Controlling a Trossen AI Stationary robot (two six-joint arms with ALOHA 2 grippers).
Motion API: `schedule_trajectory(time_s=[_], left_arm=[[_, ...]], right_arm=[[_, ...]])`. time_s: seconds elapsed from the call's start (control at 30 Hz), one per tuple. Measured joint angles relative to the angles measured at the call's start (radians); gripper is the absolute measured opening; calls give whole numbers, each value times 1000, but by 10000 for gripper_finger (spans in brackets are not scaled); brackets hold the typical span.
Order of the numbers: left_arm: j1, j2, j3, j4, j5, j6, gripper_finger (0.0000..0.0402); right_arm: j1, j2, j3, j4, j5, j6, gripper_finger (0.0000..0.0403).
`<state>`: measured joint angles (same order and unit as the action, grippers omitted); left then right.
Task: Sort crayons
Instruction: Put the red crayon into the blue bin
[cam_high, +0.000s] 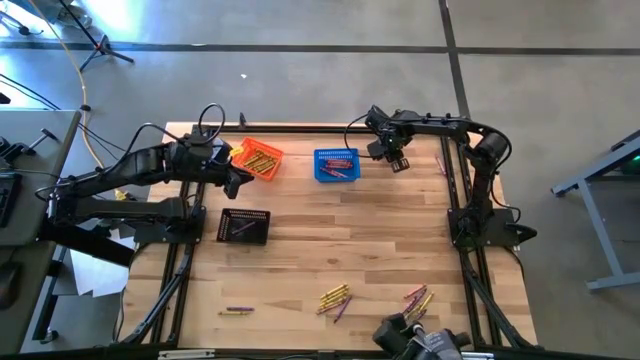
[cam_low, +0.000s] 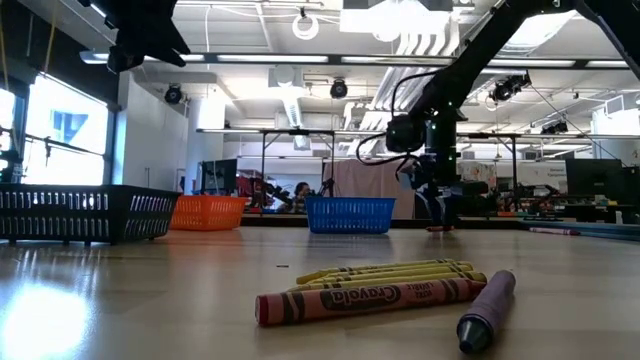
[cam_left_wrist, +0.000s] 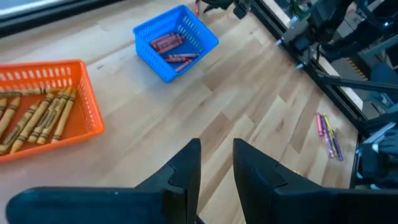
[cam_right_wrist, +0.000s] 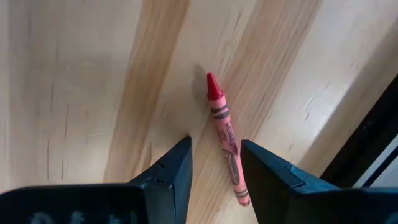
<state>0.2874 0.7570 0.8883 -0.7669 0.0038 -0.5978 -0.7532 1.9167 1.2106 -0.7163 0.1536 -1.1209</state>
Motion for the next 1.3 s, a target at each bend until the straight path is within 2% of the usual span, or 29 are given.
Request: schedule_trajectory(time_s=[0.43, 0.77, 1.0, 1.17, 1.3], left_arm=[[2, 28, 0, 40, -20, 34, 81], [2, 61, 0, 40, -20, 68, 81], [2, 79, 0, 40, -20, 71, 81], [2, 81, 0, 40, -20, 69, 81], [2, 81, 0, 40, -25, 71, 81]], right_arm=[[-20, 48, 6, -28, -70, -6, 116], [-21, 51, 4, -44, -95, 22, 54], [-19, 51, 5, -55, -97, 84, 28], [-22, 61, 92, -148, -103, 214, 21], [-26, 64, 220, -222, -191, 328, 20]])
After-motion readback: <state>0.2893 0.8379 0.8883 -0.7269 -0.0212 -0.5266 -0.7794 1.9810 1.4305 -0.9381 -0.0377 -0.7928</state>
